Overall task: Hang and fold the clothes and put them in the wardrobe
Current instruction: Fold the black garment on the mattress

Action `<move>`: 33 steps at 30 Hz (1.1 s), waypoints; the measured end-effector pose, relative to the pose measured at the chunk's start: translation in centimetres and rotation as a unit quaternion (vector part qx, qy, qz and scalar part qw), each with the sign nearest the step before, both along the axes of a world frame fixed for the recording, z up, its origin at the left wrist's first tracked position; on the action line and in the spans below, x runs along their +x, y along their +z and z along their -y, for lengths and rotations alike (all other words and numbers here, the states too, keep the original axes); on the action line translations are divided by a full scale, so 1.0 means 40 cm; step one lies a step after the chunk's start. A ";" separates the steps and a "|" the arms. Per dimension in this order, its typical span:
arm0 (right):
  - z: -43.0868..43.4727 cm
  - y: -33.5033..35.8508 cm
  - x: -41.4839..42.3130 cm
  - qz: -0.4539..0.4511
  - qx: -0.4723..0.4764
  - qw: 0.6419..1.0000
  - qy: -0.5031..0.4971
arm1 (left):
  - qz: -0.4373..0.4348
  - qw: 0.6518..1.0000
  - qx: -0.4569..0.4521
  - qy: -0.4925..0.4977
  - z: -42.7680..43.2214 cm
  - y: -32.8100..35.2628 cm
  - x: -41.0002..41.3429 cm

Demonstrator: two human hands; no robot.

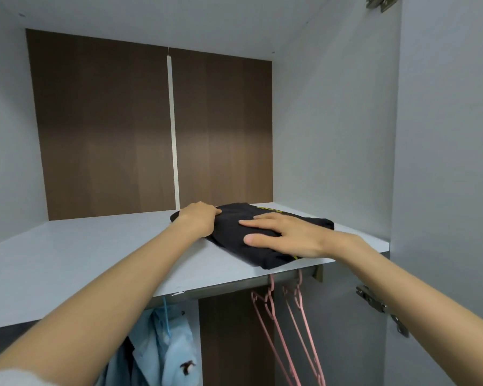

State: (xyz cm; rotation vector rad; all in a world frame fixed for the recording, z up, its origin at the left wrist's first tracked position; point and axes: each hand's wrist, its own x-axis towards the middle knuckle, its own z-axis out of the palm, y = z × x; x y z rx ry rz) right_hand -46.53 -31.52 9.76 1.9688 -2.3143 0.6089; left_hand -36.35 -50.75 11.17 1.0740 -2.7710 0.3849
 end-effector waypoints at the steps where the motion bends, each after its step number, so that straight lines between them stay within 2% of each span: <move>1: 0.010 -0.007 -0.004 0.001 0.019 1.000 0.001 | -0.006 0.999 0.041 -0.007 0.016 -0.001 -0.011; 4: 0.048 -0.009 -0.029 -0.025 0.050 0.997 -0.043 | -0.022 0.986 0.163 -0.026 0.062 0.008 -0.038; 7: 0.076 0.000 -0.059 -0.023 0.078 0.994 -0.073 | -0.071 0.954 0.287 -0.037 0.086 0.013 -0.070; 11: 0.097 0.003 -0.118 -0.005 0.085 0.992 -0.093 | -0.159 0.907 0.389 -0.008 0.105 0.017 -0.142; 13: 0.116 0.001 -0.150 0.003 0.085 0.992 -0.098 | -0.174 0.894 0.413 -0.008 0.110 0.021 -0.176; 15: 0.138 -0.001 -0.182 -0.001 0.090 0.991 -0.101 | -0.156 0.895 0.418 0.000 0.122 0.020 -0.213; 22: 0.177 0.001 -0.271 -0.004 0.112 0.984 -0.139 | -0.056 0.933 0.355 -0.009 0.155 0.009 -0.322; 25: 0.178 0.007 -0.297 -0.002 0.116 0.980 -0.163 | -0.043 0.940 0.338 -0.007 0.178 -0.001 -0.366; 31: 0.191 0.011 -0.336 0.001 0.119 0.977 -0.176 | 0.000 0.976 0.218 -0.007 0.174 -0.009 -0.419; 33: 0.191 0.009 -0.338 -0.001 0.114 0.978 -0.176 | 0.007 0.978 0.208 -0.016 0.170 -0.019 -0.417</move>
